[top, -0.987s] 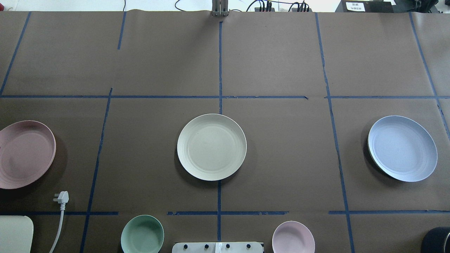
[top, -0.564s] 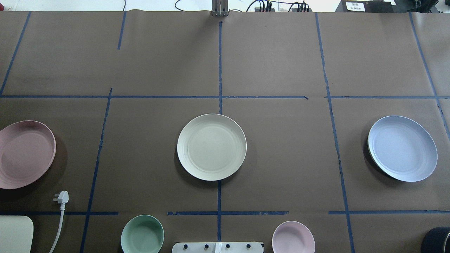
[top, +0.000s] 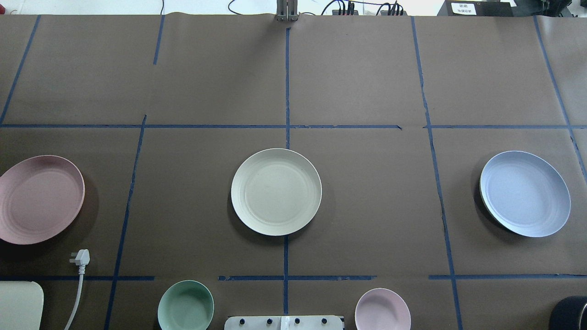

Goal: Stack three plates with pink and blue
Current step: 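Lift the pink plate with the left gripper and lower it onto the cream plate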

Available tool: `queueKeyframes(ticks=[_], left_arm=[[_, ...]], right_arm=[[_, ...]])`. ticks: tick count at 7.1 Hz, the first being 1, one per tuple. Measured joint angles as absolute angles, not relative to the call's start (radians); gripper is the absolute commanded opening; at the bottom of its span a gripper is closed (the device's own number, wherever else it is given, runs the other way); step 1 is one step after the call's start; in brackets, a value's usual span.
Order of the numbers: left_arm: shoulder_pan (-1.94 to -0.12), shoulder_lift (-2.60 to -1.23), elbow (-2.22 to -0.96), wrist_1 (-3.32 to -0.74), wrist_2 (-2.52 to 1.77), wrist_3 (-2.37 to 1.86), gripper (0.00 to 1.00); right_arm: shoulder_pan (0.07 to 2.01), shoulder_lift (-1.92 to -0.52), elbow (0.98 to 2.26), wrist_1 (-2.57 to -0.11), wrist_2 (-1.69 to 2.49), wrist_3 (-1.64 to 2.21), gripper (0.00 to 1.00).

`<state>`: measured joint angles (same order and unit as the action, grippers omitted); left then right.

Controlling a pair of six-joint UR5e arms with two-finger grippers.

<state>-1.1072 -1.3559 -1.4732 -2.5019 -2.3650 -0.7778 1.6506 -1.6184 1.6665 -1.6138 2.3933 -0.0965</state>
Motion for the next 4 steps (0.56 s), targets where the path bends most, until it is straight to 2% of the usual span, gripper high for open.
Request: queueKeyframes(ticks=[2,4], left_arm=[[-1.201,-1.36,-1.482,-2.496,-2.505,-0.779,0.0],[-1.247,-1.394,-1.567,-2.387,-2.56,-0.788,0.0]], right_arm=[[1.65,-1.618,1.669,-1.613,2.393,-0.097,1.0],[1.649,-1.613,1.688,-1.61,2.395,-0.097,1.0]])
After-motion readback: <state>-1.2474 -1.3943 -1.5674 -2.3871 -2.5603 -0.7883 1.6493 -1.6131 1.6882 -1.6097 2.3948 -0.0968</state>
